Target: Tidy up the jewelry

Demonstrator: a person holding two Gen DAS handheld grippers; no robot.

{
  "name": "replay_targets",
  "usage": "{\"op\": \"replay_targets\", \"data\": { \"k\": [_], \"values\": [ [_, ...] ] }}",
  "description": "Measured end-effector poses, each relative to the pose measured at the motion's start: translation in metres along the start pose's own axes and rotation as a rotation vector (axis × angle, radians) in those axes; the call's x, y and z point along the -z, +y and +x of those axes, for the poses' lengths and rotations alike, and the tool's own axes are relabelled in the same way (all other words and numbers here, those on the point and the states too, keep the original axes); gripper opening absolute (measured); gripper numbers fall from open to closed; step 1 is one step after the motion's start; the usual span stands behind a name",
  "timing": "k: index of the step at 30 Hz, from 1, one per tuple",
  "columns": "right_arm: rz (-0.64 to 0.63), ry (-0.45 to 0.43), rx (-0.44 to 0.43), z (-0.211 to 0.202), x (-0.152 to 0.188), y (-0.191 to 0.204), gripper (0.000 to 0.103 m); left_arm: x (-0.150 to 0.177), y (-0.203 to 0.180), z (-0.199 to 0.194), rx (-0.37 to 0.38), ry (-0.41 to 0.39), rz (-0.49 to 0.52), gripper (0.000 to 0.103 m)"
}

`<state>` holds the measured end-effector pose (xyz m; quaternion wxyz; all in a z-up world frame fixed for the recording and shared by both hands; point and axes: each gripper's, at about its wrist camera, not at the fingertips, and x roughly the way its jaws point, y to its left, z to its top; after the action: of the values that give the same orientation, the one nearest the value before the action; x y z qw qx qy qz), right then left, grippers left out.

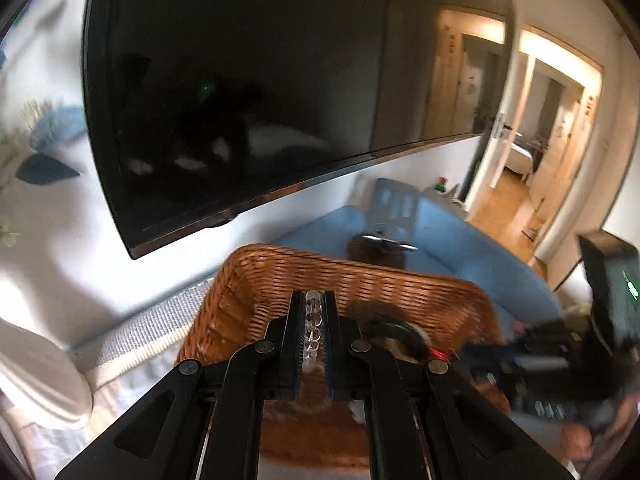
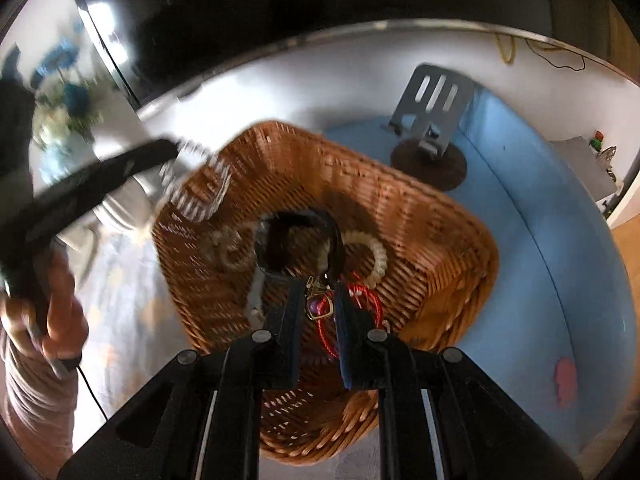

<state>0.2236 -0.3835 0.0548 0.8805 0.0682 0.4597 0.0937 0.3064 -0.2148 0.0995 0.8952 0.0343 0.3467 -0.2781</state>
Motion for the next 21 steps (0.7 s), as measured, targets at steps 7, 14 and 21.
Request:
{"op": "replay_targets", "data": {
  "k": [7,14,21],
  "values": [
    [-0.027,-0.028,0.043,0.003,0.006,0.008,0.017,0.010,0.000,0.014,0.024,0.003,-0.033,0.010],
    [-0.058,-0.168,0.092,-0.052,0.013,0.021,0.034,0.015,-0.019,-0.074,-0.023,-0.125,0.033,0.051],
    [-0.028,-0.306,0.026,-0.124,0.038,0.046,0.046,0.042,-0.038,-0.190,-0.062,-0.201,0.057,0.065]
  ]
}}
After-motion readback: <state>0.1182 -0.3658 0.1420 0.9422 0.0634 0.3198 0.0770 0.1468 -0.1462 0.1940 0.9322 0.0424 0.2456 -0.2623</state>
